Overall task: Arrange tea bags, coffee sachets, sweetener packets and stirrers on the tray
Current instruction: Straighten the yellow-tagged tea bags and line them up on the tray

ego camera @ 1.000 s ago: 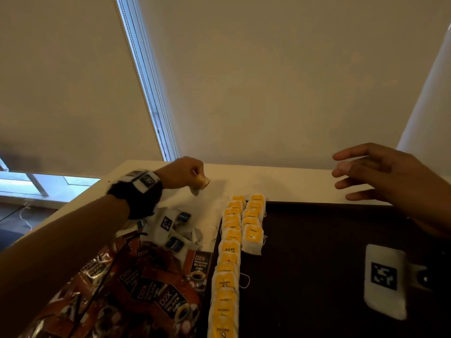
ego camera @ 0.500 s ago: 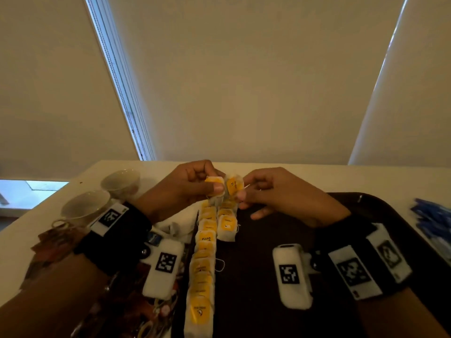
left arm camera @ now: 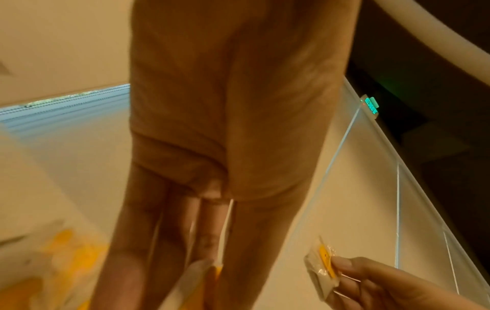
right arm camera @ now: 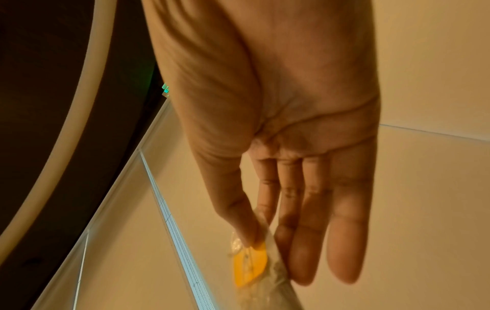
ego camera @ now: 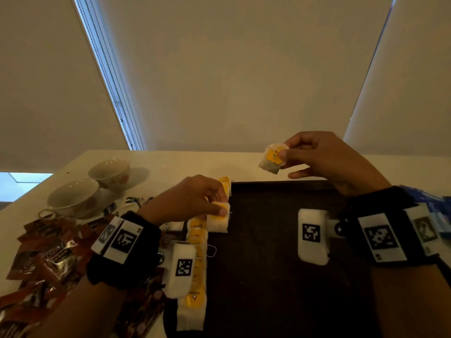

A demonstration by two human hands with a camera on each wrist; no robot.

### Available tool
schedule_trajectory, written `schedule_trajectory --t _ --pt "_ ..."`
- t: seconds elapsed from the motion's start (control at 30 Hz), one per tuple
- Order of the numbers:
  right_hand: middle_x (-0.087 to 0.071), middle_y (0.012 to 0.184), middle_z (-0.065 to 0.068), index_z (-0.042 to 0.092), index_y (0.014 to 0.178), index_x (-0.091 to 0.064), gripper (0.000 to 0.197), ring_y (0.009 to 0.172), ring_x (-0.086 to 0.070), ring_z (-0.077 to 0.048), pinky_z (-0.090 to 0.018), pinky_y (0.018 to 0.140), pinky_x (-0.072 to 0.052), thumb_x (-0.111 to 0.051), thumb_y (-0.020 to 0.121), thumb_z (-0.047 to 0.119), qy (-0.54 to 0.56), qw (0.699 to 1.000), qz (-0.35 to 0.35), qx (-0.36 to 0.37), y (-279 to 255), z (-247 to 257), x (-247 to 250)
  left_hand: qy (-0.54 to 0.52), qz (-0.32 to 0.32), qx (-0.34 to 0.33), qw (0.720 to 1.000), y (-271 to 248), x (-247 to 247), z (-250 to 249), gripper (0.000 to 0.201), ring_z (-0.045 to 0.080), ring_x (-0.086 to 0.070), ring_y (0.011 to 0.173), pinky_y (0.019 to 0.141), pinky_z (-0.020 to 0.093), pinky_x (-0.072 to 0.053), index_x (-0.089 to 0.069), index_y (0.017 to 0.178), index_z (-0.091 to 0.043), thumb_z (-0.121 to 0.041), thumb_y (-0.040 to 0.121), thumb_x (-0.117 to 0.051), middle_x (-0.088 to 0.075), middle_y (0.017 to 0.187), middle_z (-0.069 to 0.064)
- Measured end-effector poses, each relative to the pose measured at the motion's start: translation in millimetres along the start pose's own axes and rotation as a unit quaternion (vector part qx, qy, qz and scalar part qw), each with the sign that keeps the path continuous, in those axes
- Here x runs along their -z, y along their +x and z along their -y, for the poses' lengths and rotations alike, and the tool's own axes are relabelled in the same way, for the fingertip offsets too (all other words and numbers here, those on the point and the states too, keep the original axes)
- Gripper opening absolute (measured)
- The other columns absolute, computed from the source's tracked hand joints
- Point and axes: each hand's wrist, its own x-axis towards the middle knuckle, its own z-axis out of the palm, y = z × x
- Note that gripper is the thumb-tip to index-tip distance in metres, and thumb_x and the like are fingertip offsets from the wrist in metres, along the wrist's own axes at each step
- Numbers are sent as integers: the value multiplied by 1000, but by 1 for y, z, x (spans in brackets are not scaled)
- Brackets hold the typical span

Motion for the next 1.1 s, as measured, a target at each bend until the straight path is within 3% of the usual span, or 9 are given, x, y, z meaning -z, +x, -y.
schedule_trajectory --t 0.2,0.33,0.43,0.57,0.73,0.83,0.9,1.0,1.1 --pt "-72 90 -7 9 96 -65 11 75 -71 -12 -29 69 -59 -65 85 12 -7 1000 -6 -12 1 0 7 5 102 26 994 6 -6 6 11 21 -66 73 63 27 -55 -64 87 -19 -18 80 -73 -70 86 9" --pt "-72 89 -6 13 92 -65 7 73 -71 -11 -29 68 -59 -66 84 13 -10 1000 -5 -10 1 2 7 4 124 46 991 8 3 4 10 11 -65 64 58 22 -55 -64 88 -17 -16 81 -71 -68 79 -4" --pt "-71 88 -5 14 90 -65 5 71 -70 -9 -28 68 -59 -65 85 13 -13 1000 -4 -7 0 3 8 42 126 37 990 9 8 2 6 8 -63 64 56 20 -53 -64 85 -18 -16 83 -70 -62 81 -4" --pt "-70 86 -3 15 88 -65 5 69 -70 -7 -26 66 -58 -65 84 14 -15 1000 -3 -5 -2 4 8 93 136 14 986 13 7 3 7 -2 -54 55 53 16 -46 -64 82 -22 -19 83 -70 -58 69 -9" --pt "-70 88 -5 15 89 -64 5 70 -70 -9 -27 68 -59 -65 84 14 -15 1000 -2 -9 -2 4 8 91 179 10 980 17 11 6 11 9 -57 69 68 26 -46 -68 86 -14 -20 79 -74 -67 77 2" --pt "-70 87 -5 15 89 -65 4 71 -70 -10 -29 69 -59 -65 84 14 -17 1000 -1 -6 -2 5 8 77 210 13 974 18 16 2 8 1 -57 64 59 13 -43 -68 86 -13 -14 80 -73 -67 75 -5" --pt "-70 87 -5 15 88 -65 4 72 -69 -11 -29 69 -59 -65 84 14 -18 1000 -1 -6 -2 5 8 82 223 18 971 20 15 0 9 1 -54 60 55 11 -40 -68 87 -11 -14 80 -73 -66 75 -1" --pt "-70 88 -6 16 88 -65 4 72 -69 -11 -29 69 -59 -65 85 14 -17 1000 -1 -7 -2 5 8 137 208 13 968 26 11 2 11 7 -57 69 64 14 -44 -65 80 -20 -20 78 -75 -65 78 -1" --pt "-69 88 -6 16 88 -64 3 72 -69 -11 -28 68 -58 -64 85 14 -19 1000 -3 -8 -2 5 9 258 154 -3 954 31 8 1 17 7 -54 79 63 9 -39 -57 78 -28 -30 78 -74 -61 85 -7"
